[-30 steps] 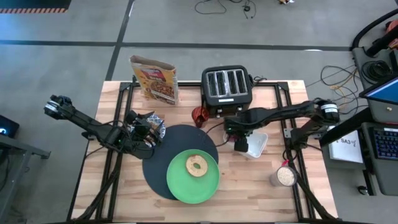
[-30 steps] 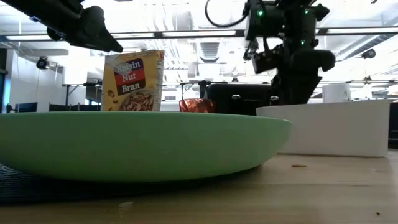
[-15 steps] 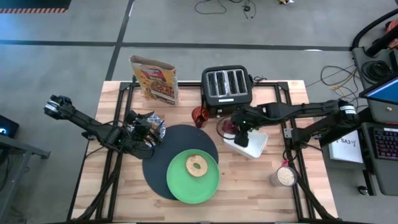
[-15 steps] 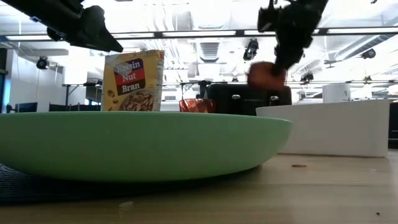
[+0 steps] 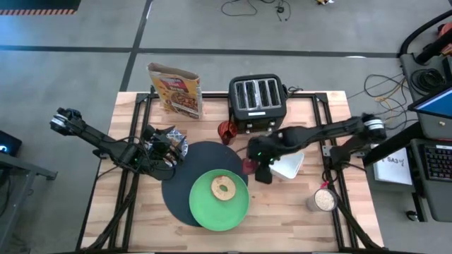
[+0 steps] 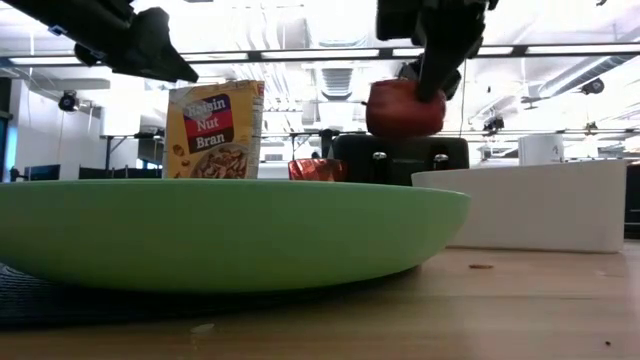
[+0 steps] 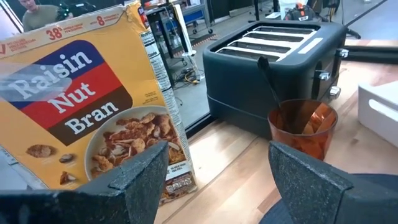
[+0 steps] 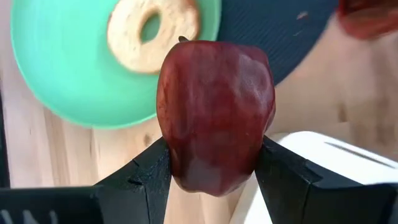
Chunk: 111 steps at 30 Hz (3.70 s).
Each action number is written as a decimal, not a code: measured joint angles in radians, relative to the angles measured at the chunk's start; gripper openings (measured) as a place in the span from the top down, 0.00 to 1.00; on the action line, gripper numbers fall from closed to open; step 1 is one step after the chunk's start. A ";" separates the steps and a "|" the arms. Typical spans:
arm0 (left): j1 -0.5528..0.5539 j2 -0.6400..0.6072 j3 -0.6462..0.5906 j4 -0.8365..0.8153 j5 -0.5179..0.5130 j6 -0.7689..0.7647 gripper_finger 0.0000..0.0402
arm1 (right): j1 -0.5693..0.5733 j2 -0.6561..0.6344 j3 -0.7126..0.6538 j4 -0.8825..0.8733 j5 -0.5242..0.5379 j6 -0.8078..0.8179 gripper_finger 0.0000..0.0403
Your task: Arrange a breakfast setting
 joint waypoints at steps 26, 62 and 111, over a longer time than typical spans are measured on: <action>-0.005 0.000 0.000 0.022 0.053 -0.060 0.36 | 0.198 0.403 0.388 -0.254 -0.063 -0.001 0.53; -0.005 0.000 0.000 0.025 0.055 -0.059 0.36 | 0.185 0.352 0.341 -0.034 0.050 -0.244 0.34; -0.002 0.003 0.000 0.031 0.068 0.043 0.36 | -0.428 -0.072 -0.220 0.885 0.123 -0.497 0.46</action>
